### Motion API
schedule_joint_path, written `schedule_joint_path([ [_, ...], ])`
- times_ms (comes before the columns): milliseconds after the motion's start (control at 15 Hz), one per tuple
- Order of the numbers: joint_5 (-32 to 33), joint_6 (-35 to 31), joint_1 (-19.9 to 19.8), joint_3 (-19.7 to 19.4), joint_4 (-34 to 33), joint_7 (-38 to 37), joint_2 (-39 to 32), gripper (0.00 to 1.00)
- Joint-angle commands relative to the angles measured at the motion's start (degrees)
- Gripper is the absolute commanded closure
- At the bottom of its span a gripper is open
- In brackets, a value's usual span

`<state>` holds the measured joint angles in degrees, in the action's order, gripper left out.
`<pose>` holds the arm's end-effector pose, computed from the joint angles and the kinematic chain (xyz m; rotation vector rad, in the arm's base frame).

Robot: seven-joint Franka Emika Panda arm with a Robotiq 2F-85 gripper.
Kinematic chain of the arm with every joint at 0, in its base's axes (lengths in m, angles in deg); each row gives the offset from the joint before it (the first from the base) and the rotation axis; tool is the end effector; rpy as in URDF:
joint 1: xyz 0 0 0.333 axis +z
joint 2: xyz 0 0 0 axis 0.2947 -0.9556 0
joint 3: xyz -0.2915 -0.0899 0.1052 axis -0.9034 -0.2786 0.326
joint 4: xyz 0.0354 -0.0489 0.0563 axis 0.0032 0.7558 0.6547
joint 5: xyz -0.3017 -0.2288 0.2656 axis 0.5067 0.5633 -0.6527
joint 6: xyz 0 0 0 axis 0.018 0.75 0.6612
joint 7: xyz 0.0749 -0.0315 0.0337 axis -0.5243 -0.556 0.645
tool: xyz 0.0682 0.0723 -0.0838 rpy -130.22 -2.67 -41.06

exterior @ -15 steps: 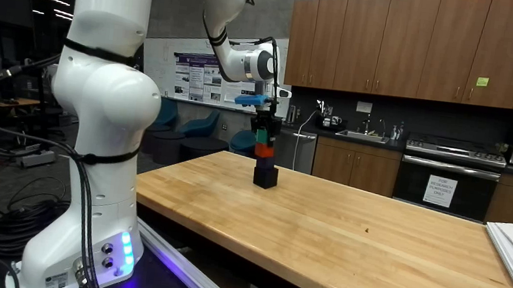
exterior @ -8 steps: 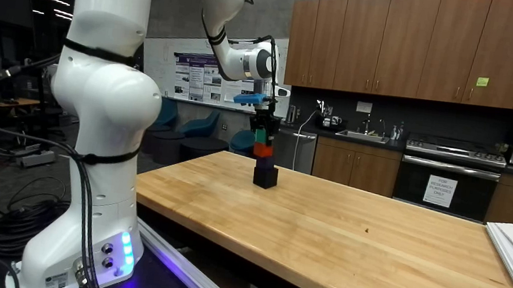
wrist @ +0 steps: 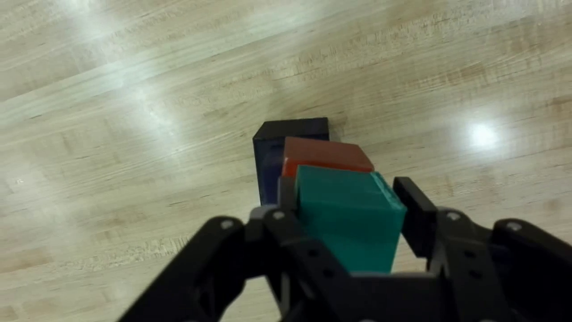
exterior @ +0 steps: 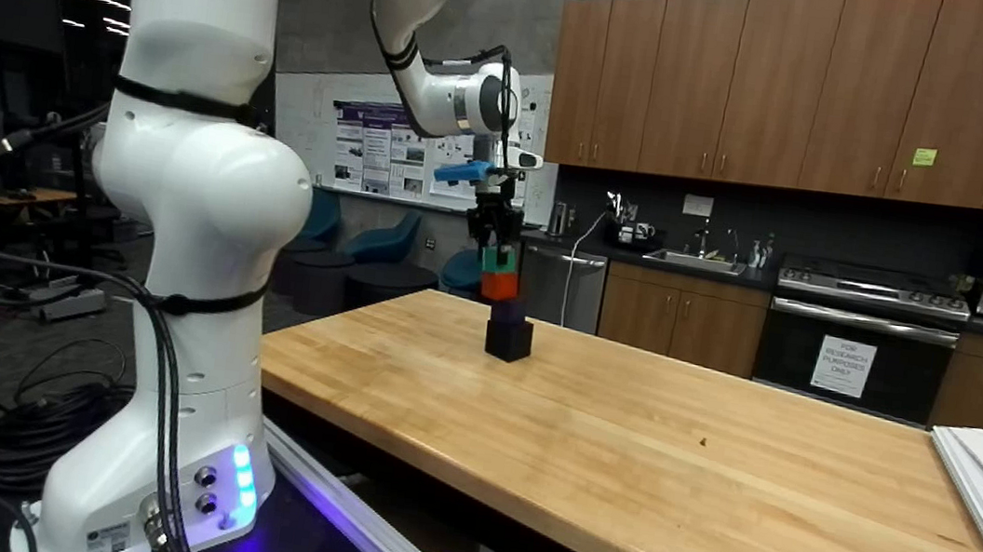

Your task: Move both the green cube and orange cube to the table

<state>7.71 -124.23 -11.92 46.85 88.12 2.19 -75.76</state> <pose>0.6015 0.0787 0.3072 3.0062 -0.2904 0.0085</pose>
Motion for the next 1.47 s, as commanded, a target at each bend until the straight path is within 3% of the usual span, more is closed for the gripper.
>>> schedule_joint_path([
  [0, 1.36, 1.75, 0.54, 0.16, 0.93, -3.02, 1.4, 0.67],
  [467, 3.7, 2.58, -0.44, -1.16, 2.59, -6.62, 0.89, 0.67],
  [533, 3.86, 2.47, -0.57, -1.3, 2.88, -6.77, 0.81, 0.34],
  [667, 3.35, 1.82, -0.73, -1.46, 3.5, -6.33, 0.54, 0.12],
  [800, 2.84, 1.13, -0.64, -1.39, 3.86, -5.59, 0.11, 0.02],
  [1400, 3.07, -2.87, -0.06, -0.92, 5.44, -2.34, 0.55, 0.0],
])
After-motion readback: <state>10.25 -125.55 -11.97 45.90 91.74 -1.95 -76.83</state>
